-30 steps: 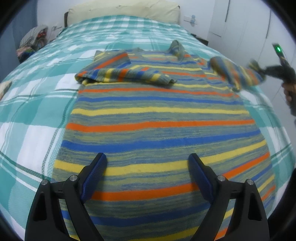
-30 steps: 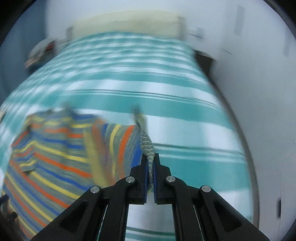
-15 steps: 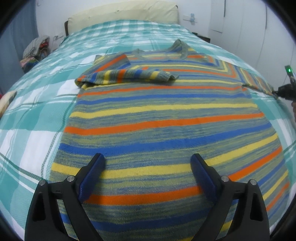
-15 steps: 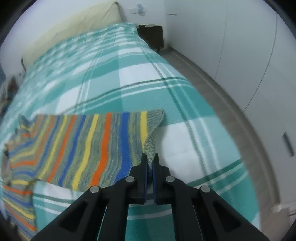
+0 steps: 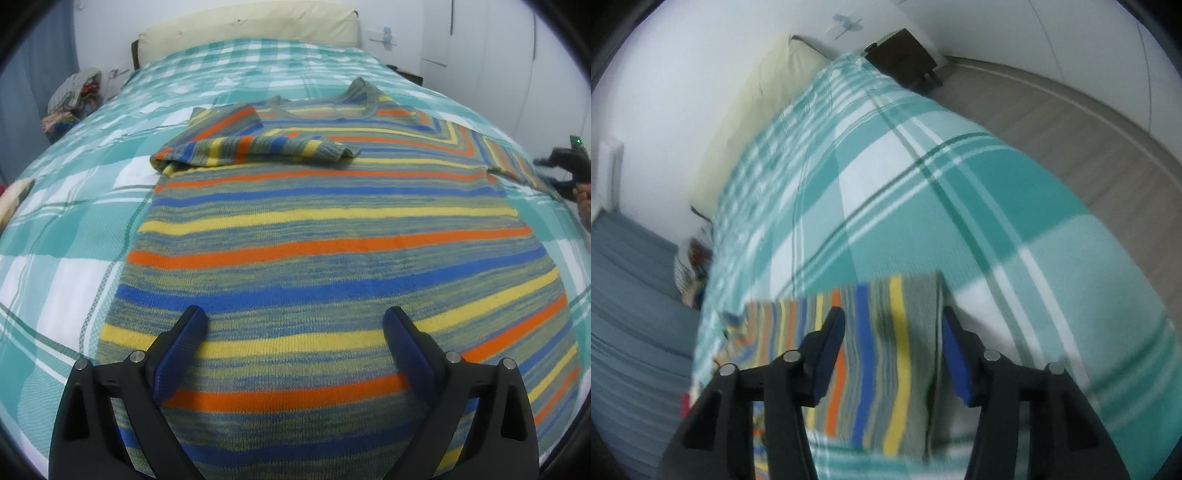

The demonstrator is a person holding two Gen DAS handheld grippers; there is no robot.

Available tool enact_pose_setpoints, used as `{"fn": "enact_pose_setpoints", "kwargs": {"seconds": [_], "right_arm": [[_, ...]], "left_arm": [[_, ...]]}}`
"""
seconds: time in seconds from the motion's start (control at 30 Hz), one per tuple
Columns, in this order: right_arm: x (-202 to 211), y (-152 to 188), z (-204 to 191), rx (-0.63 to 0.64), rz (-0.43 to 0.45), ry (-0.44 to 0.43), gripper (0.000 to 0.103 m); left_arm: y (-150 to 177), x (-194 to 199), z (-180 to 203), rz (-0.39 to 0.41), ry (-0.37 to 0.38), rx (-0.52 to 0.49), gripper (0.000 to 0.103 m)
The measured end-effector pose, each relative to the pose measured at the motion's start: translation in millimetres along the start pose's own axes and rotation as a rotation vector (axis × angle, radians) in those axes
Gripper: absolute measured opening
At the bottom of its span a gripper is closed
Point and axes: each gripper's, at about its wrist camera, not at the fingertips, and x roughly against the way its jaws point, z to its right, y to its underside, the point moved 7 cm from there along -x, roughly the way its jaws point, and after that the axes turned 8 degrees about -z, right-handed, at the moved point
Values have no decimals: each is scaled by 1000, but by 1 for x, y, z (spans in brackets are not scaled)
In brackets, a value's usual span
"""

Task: Fold small clothes
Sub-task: 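Grasp a sleeve cuff with the right tool and pull it outward, then open the right tool to release the spread sleeve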

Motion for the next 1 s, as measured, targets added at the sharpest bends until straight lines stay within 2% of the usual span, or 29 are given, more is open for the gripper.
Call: {"fn": "enact_pose_setpoints", "kwargs": {"seconds": [0.03, 0.07, 0.13, 0.27, 0.33, 0.43, 0.5, 0.53, 0.57, 0.6, 0.67, 0.77, 0.8, 0.83, 0.9, 1.0], "right_arm": [[-5, -4, 0, -1, -8, -2, 22], [-9, -7, 2, -3, -9, 35, 2], [-5, -11, 6, -13, 26, 80, 2], [11, -4, 2, 63, 91, 340, 1], [9, 3, 1, 86, 93, 412, 1], [4, 9, -3, 116, 93, 478, 1], [7, 7, -1, 122, 95, 482, 2], [9, 6, -2, 118, 98, 472, 5], [14, 8, -2, 115, 101, 452, 19], [17, 10, 0, 107, 104, 431, 43], [33, 14, -3, 73, 127, 401, 70], [66, 17, -16, 89, 201, 414, 70], [83, 19, -24, 119, 248, 436, 70], [93, 20, -30, 139, 276, 444, 70], [112, 22, -47, 177, 334, 446, 71], [127, 34, -79, 215, 363, 420, 71]], "left_arm": [[0, 0, 0, 2, -1, 0, 98], [0, 0, 0, 3, -1, 1, 98], [0, 0, 0, 1, -1, 1, 98], [1, -1, 0, 1, -5, 1, 99], [0, -1, -1, -2, -10, 4, 100], [0, -3, -3, -5, -12, 11, 102], [-1, -1, -5, -19, -6, 15, 102], [-1, 2, -7, -34, -7, 15, 101], [-1, 7, -9, -59, -10, 15, 100], [-3, 14, -12, -82, -10, 14, 99], [-18, 46, -22, -45, 21, 20, 98], [-68, 103, -38, 135, 18, 6, 99], [-85, 113, -38, 173, 4, -37, 100], [-99, 114, -35, 180, -13, -84, 102], [-122, 97, -20, 126, -19, -206, 102], [-132, 40, 19, 13, -34, -374, 100]]}}
